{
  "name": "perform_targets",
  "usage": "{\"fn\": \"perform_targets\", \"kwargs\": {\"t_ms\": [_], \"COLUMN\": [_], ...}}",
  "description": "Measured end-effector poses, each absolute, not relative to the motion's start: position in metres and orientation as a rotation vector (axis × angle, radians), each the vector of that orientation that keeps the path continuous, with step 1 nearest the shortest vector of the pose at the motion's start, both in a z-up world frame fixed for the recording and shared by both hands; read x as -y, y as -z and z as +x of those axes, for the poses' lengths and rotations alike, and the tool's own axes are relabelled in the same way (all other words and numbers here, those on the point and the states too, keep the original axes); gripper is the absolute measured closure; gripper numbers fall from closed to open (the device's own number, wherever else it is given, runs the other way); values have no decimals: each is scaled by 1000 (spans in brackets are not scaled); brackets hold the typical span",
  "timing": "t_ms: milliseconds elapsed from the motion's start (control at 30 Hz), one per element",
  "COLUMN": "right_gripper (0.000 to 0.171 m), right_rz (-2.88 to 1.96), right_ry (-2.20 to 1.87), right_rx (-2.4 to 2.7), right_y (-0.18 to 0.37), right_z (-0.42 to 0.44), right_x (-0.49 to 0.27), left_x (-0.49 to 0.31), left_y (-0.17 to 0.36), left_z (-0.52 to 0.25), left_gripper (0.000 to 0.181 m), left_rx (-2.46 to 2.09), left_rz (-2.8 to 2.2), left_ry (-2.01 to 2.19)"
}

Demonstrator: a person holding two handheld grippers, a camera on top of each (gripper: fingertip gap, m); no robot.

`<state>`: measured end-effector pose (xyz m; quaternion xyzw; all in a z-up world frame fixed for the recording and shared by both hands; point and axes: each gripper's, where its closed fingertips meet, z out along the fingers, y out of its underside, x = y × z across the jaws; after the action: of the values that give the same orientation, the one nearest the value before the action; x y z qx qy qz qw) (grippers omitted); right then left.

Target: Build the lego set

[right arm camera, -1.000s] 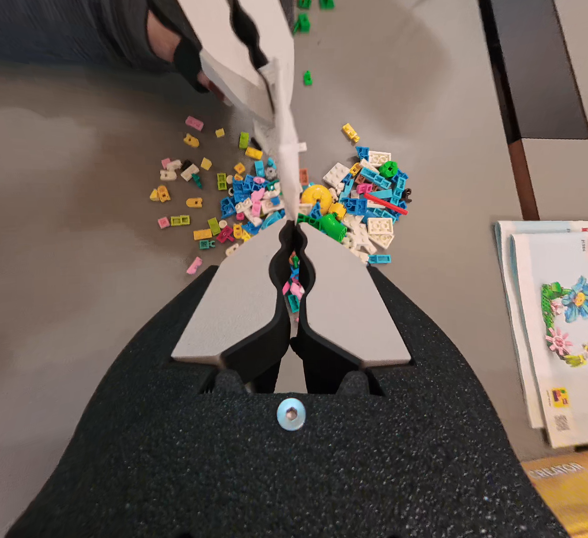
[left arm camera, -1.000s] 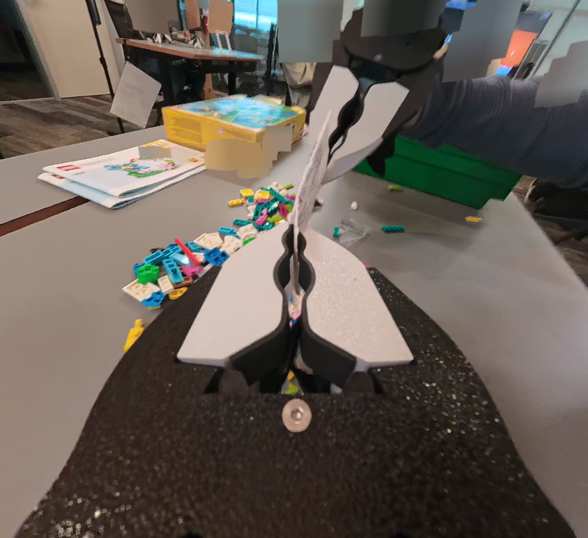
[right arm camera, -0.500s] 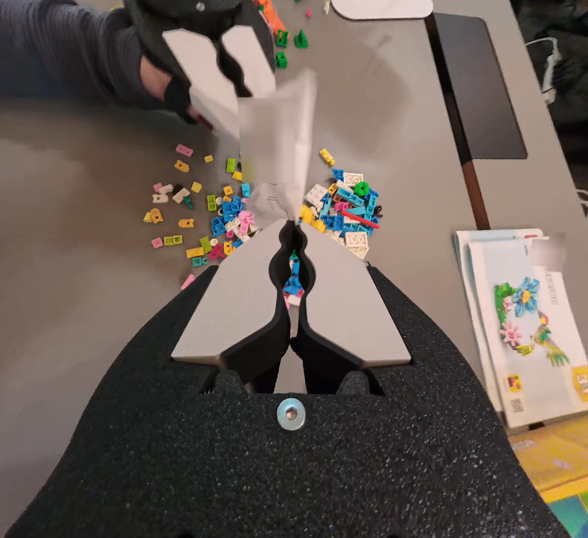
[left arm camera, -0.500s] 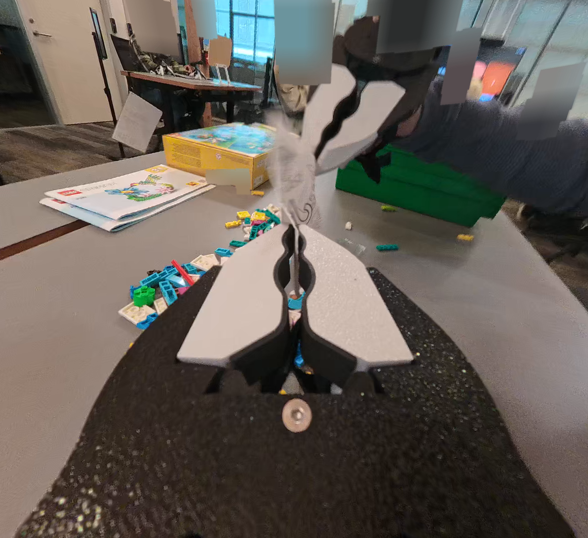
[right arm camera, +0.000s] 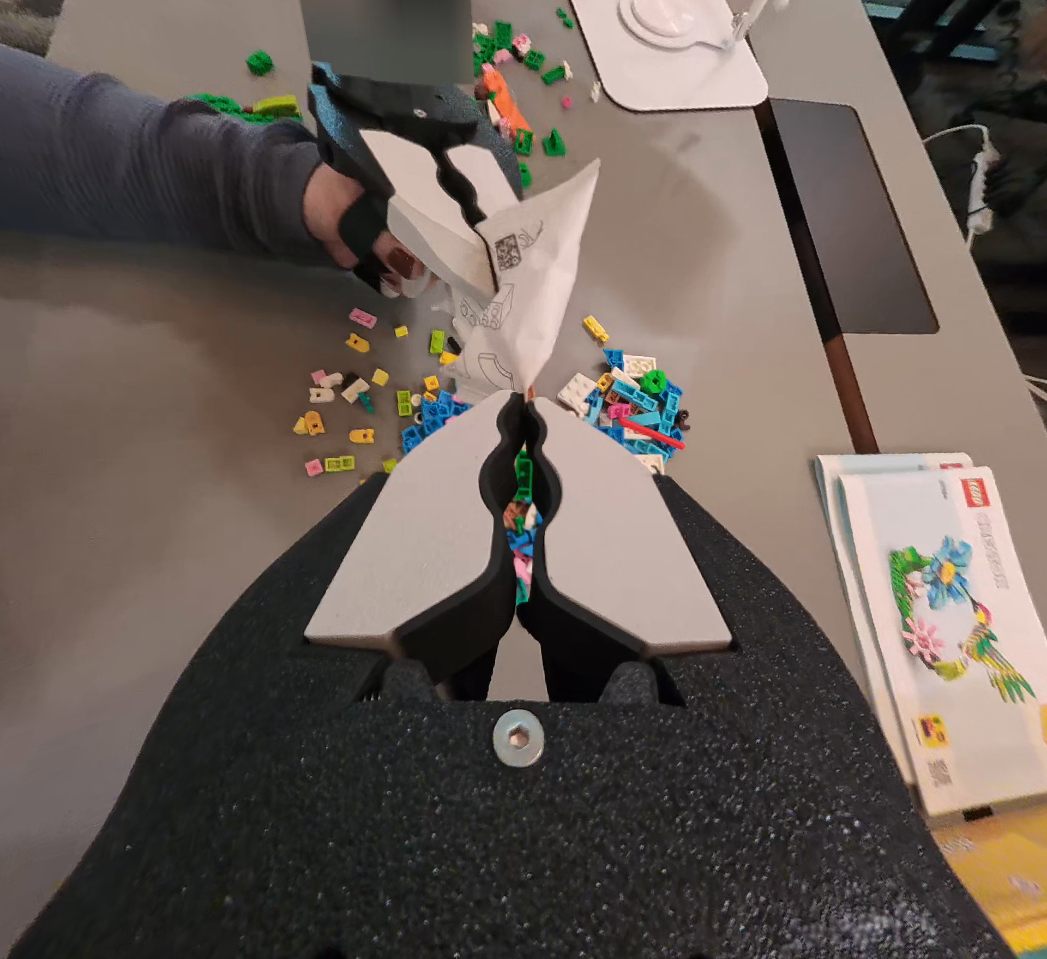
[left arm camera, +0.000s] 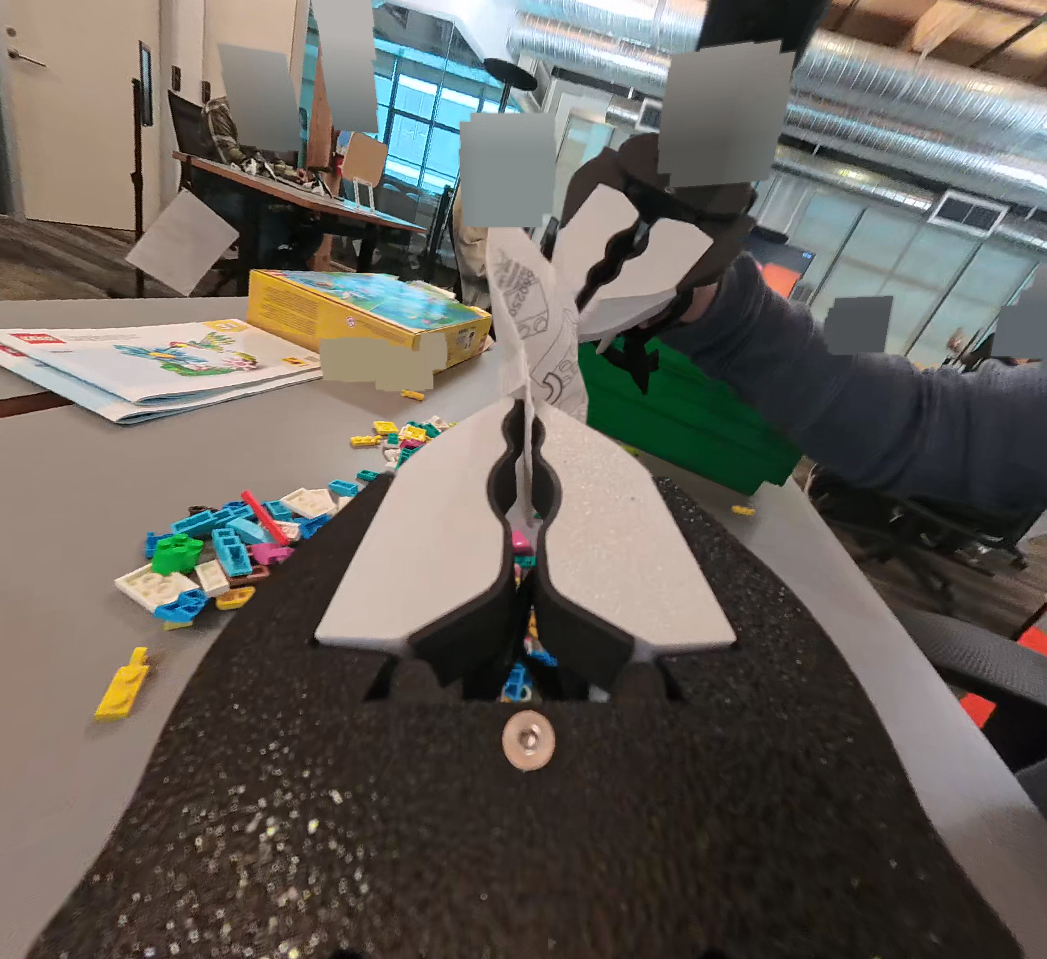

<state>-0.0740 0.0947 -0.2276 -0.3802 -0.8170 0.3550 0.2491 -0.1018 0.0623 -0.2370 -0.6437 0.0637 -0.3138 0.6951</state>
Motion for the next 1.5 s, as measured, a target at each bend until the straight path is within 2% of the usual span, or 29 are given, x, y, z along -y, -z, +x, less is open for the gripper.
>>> {"fn": "perform_targets", "kwargs": {"t_ms": [100,133,200,333,433,533,633,800,833,900,933,967,1067,1133,1233,1333,1500], "right_gripper": [171,171,171,171,171,171,171,171,167,125,109,102,98,102,108,115,120], "right_rz": [-1057,-1094,-1141,-1240,-1427,-1687,-1997,-2397,-2447,-2467,-2426,-2361,-2143,-1932,-1630,-1403,-1266], "right_ry": [-940,-949,-897,-627,-269,-58,-53,-122,-108,2,74,149,293,374,216,-109,-293], "right_rx": [2207,2189,2140,1950,1640,1359,1241,1269,1272,1254,1237,1210,1097,1011,1032,1234,1518], "right_y": [222,220,213,178,139,130,164,241,251,258,254,244,197,153,108,109,167], "right_z": [-71,-68,-55,18,119,230,306,346,348,351,351,349,333,316,250,156,60], "right_x": [-101,-105,-117,-154,-208,-234,-228,-218,-220,-228,-232,-238,-245,-243,-210,-150,-90], "left_x": [-59,-59,-62,-58,-50,-39,-30,-7,0,14,22,31,64,89,124,157,206], "left_y": [228,225,228,223,206,181,166,152,149,143,140,137,125,121,132,167,269], "left_z": [-108,-108,-109,-105,-104,-97,-90,-84,-84,-90,-95,-101,-128,-146,-167,-180,-174], "left_gripper": [181,174,135,117,115,121,123,116,114,113,112,111,111,111,111,110,93], "left_rx": [-79,-62,-33,-60,-78,-115,-142,-106,-105,-107,-105,-97,-45,-16,0,12,82], "left_rz": [-1373,-1365,-1432,-1554,-1590,-1559,-1569,-1684,-1698,-1722,-1727,-1726,-1704,-1701,-1736,-1834,-2161], "left_ry": [786,812,782,628,523,475,423,369,335,254,213,177,75,15,-49,-66,20]}}
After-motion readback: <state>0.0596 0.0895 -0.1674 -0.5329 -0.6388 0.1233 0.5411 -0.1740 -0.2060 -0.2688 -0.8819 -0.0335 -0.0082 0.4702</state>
